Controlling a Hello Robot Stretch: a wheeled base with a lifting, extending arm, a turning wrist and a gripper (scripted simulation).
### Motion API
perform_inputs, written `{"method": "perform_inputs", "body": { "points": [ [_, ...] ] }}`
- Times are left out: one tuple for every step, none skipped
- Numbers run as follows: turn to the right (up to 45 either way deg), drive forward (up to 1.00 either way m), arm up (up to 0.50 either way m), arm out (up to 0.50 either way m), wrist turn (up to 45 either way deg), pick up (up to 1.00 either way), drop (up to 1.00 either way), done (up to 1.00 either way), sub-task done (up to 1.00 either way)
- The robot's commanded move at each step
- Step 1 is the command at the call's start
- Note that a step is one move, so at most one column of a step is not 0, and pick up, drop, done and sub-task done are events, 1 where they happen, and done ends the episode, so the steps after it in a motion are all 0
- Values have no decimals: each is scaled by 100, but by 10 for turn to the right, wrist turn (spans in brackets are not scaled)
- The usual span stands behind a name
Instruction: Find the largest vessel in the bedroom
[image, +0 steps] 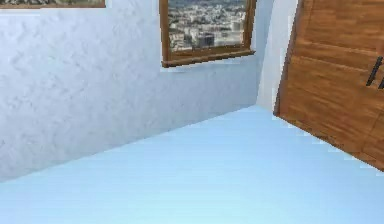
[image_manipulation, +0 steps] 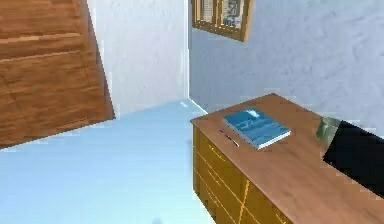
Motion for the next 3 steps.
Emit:
{"method": "perform_inputs", "body": {
  "points": [
    [-450, 0, 0, 0, 0, 0, 0, 0, 0],
    [-450, 0, 0, 0, 0, 0, 0, 0, 0],
    [-300, 0, 0, 0, 0, 0, 0, 0, 0]
  ]
}}
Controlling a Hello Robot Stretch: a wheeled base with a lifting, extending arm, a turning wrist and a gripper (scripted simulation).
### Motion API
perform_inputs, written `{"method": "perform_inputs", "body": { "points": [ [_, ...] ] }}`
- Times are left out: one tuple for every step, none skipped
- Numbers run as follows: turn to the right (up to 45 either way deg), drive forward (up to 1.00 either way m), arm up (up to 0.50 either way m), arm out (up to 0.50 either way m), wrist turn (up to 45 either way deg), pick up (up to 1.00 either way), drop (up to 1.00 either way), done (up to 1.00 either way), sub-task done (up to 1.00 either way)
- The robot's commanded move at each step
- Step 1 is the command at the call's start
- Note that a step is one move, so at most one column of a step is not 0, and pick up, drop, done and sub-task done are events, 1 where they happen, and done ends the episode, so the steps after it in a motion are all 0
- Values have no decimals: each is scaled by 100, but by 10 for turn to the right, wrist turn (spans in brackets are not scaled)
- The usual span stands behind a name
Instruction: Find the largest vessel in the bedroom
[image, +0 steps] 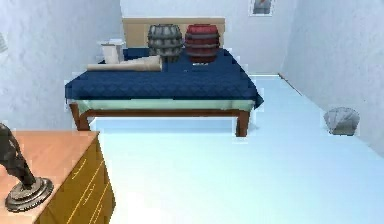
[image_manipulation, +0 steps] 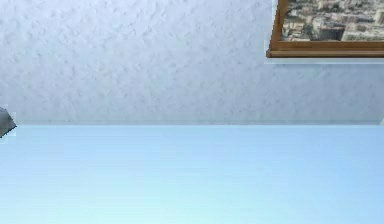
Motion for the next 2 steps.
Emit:
{"method": "perform_inputs", "body": {
  "points": [
    [0, 30, 0, 0, 0, 0, 0, 0, 0],
    [-450, 0, 0, 0, 0, 0, 0, 0, 0]
  ]
}}
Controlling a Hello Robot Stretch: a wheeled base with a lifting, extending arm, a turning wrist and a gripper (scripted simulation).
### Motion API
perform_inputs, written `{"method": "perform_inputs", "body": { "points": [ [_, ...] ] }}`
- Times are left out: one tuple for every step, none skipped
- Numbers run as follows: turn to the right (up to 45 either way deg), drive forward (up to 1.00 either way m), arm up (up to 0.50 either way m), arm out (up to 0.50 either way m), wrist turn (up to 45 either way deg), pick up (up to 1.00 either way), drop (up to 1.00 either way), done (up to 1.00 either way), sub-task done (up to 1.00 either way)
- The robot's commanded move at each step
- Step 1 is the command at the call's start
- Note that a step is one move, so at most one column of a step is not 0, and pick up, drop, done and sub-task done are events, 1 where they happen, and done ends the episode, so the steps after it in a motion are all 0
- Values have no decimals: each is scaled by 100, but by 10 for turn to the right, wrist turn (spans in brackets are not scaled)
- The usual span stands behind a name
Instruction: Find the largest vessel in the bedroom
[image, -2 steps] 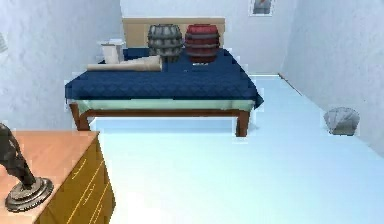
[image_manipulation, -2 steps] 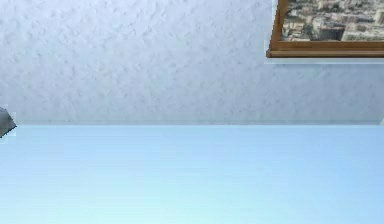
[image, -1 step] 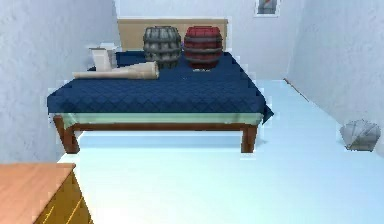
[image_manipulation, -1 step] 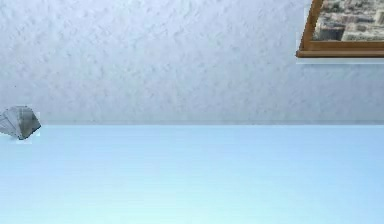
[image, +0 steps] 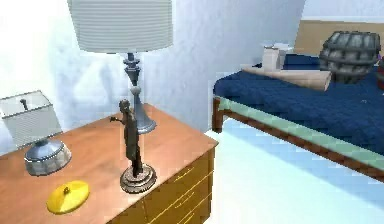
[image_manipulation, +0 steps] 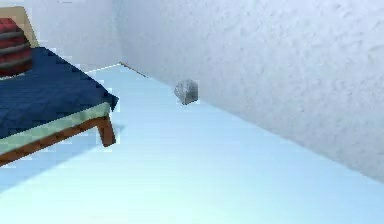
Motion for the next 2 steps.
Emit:
{"method": "perform_inputs", "body": {
  "points": [
    [450, 0, 0, 0, 0, 0, 0, 0, 0],
    [450, 0, 0, 0, 0, 0, 0, 0, 0]
  ]
}}
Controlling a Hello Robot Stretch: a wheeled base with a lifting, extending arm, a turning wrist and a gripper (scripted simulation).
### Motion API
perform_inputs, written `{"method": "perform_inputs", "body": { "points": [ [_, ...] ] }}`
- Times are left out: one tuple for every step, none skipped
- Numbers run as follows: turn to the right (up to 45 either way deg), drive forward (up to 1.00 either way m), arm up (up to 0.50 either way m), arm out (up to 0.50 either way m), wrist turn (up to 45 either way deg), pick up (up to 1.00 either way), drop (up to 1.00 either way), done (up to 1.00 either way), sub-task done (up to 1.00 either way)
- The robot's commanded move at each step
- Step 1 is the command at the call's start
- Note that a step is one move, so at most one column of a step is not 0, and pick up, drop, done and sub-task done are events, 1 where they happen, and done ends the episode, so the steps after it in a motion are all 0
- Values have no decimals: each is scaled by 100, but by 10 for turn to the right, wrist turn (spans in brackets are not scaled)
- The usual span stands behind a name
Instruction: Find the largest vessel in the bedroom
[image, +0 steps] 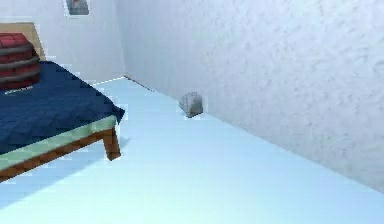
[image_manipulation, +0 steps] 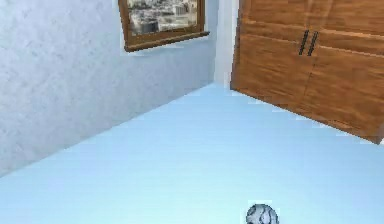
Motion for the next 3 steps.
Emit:
{"method": "perform_inputs", "body": {
  "points": [
    [450, 0, 0, 0, 0, 0, 0, 0, 0],
    [330, 0, 0, 0, 0, 0, 0, 0, 0],
    [0, 100, 0, 0, 0, 0, 0, 0, 0]
  ]
}}
